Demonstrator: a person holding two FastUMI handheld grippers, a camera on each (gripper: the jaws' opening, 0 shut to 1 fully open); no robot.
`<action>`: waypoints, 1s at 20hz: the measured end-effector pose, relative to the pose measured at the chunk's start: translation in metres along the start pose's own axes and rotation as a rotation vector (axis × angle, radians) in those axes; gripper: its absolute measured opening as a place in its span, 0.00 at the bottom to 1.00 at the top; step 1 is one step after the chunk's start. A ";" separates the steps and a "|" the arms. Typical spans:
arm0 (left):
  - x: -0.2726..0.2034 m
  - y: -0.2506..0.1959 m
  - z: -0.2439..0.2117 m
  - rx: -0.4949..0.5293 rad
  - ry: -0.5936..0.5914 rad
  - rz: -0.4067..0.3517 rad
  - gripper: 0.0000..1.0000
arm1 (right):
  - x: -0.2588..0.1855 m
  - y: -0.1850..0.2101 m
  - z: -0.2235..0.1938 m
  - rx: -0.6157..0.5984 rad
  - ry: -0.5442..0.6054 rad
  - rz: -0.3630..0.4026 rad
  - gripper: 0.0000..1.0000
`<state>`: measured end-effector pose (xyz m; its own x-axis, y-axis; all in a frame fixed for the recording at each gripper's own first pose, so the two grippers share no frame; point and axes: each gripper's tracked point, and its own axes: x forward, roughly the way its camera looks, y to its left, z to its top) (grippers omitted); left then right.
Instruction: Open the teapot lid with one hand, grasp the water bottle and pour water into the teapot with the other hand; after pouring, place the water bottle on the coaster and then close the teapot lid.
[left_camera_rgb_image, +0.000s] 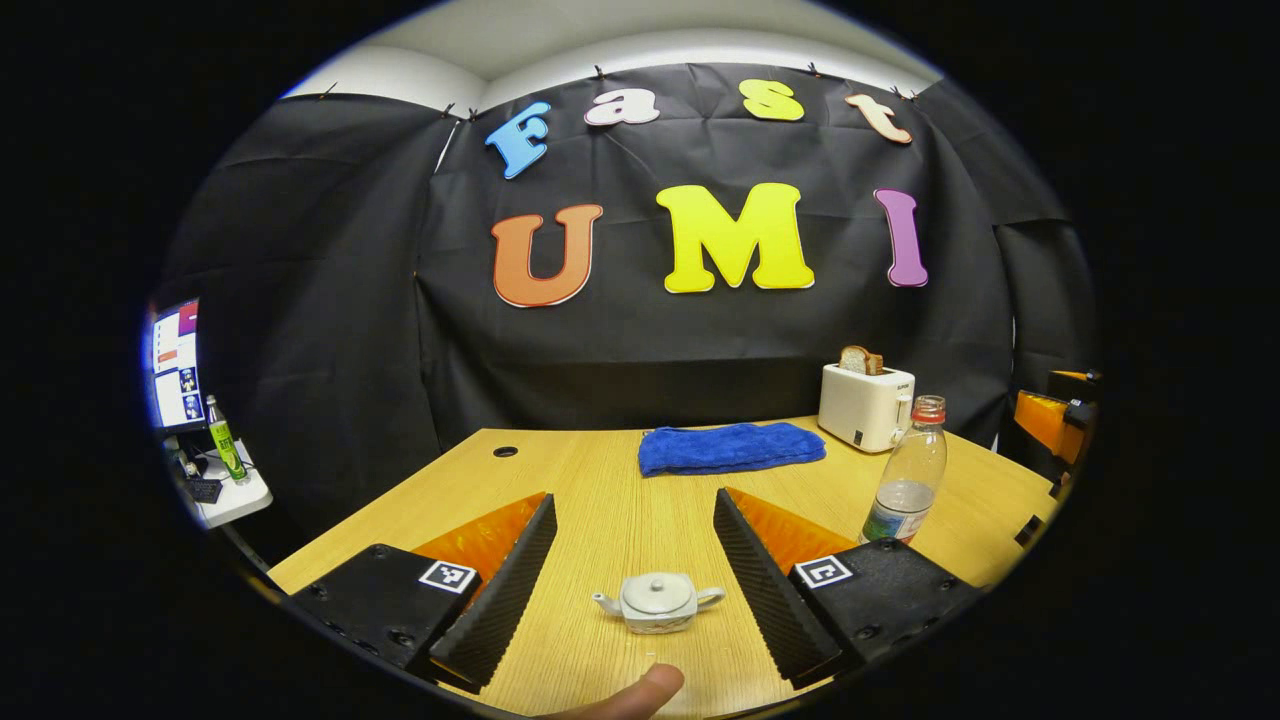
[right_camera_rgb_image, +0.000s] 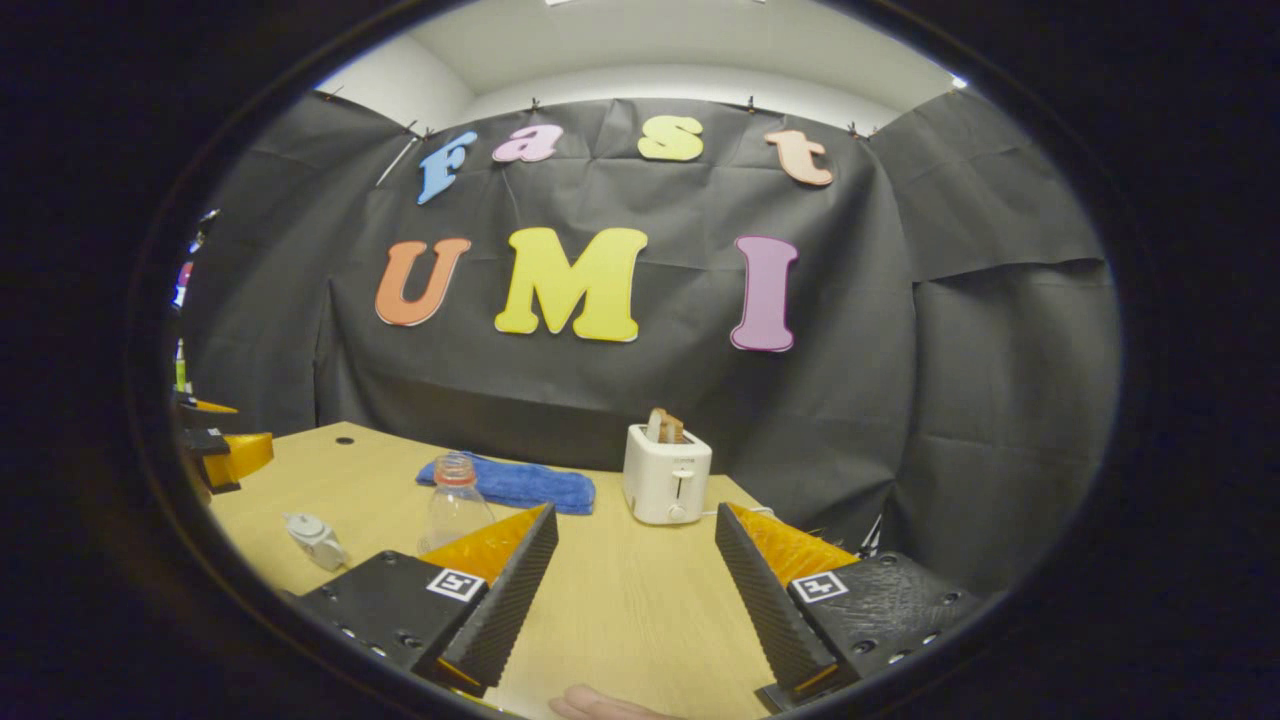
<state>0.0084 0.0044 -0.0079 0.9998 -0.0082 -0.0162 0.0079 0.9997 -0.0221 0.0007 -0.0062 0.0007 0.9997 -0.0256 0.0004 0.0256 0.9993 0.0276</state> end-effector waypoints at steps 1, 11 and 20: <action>0.003 -0.001 -0.003 -0.001 0.003 -0.005 1.00 | 0.000 0.001 0.000 -0.005 0.000 -0.001 0.95; 0.041 -0.018 -0.085 0.026 0.220 -0.038 0.93 | 0.004 0.009 -0.008 -0.040 0.014 0.003 0.95; 0.054 -0.023 -0.095 -0.053 0.200 -0.067 0.54 | 0.005 0.015 -0.013 -0.056 0.026 0.005 0.95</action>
<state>0.0607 -0.0210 -0.1031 0.9739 -0.0843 -0.2106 0.0683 0.9943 -0.0823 0.0059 0.0086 -0.0119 0.9994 -0.0208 -0.0261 0.0200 0.9994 -0.0279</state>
